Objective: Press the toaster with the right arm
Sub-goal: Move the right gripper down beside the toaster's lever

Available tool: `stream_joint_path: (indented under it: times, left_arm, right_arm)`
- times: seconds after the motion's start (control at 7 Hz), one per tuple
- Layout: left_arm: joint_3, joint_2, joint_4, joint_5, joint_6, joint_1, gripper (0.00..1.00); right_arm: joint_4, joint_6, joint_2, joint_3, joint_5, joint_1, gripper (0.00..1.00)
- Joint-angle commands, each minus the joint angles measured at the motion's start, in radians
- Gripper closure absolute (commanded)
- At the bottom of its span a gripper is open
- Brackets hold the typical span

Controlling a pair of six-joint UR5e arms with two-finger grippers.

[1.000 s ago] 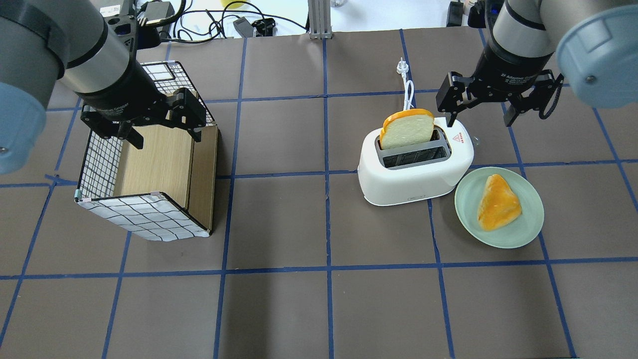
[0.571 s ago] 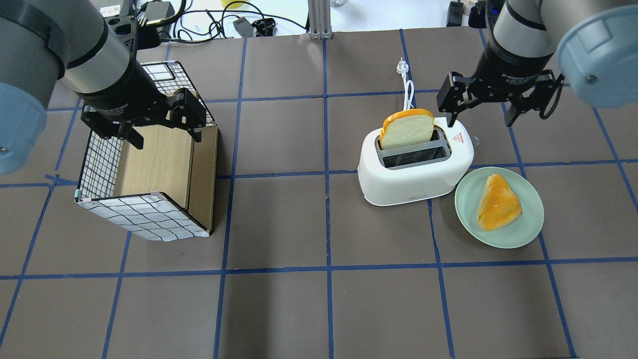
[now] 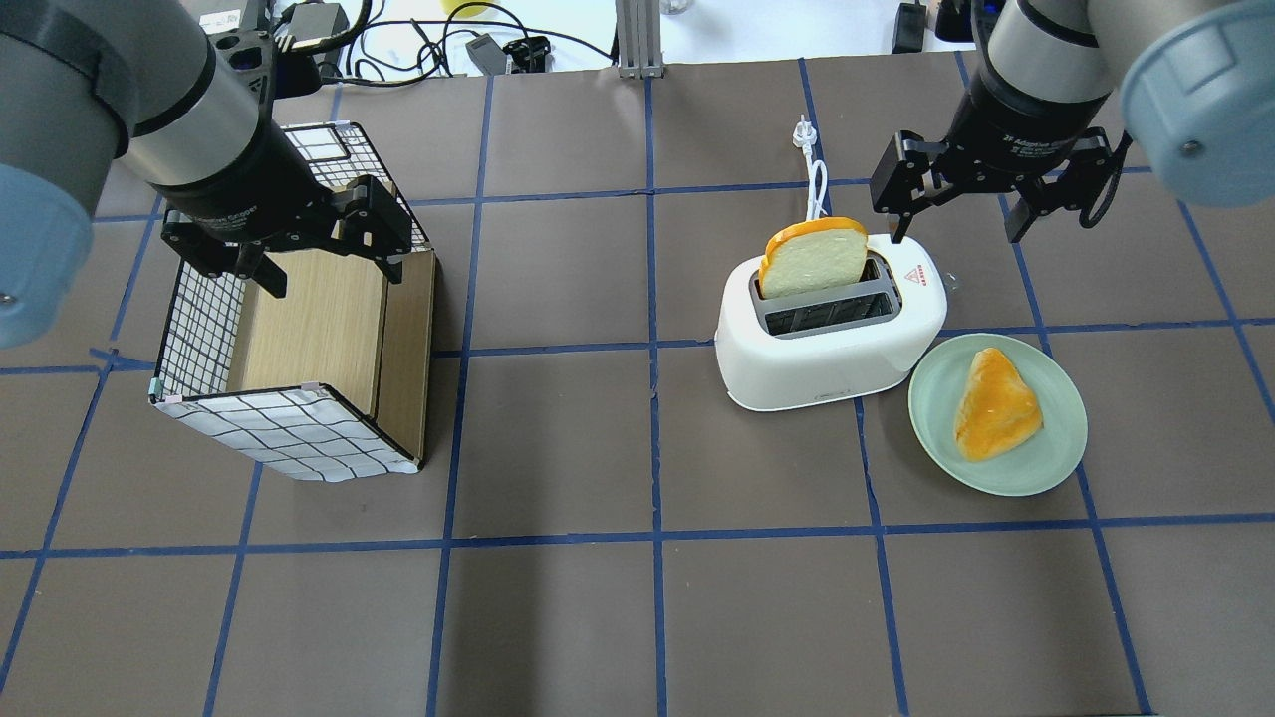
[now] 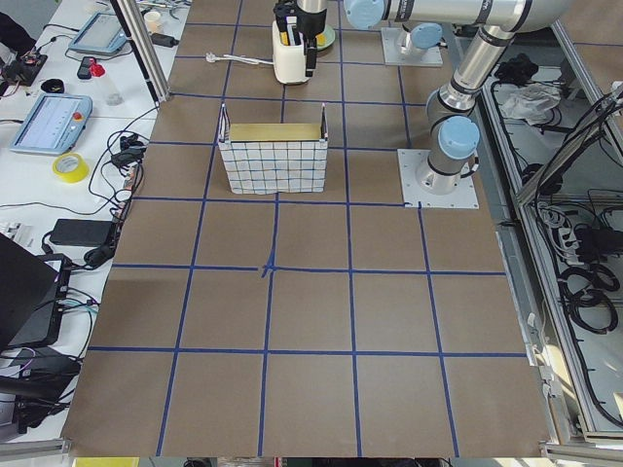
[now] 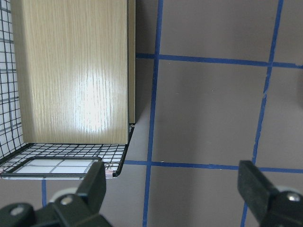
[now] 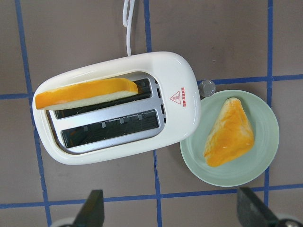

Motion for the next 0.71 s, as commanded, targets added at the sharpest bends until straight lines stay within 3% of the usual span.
stream_joint_path:
  times: [0.0,0.57]
  left_arm:
    - [-0.001,0.0,0.0,-0.001,0.0,0.0,0.0]
    - [0.0,0.0,0.0,-0.001,0.0,0.0,0.0]
  right_arm:
    - [0.001,0.0,0.003,0.002,0.0,-0.002,0.0]
    - [-0.014,-0.006,0.008,0.005,0.0,-0.024,0.0]
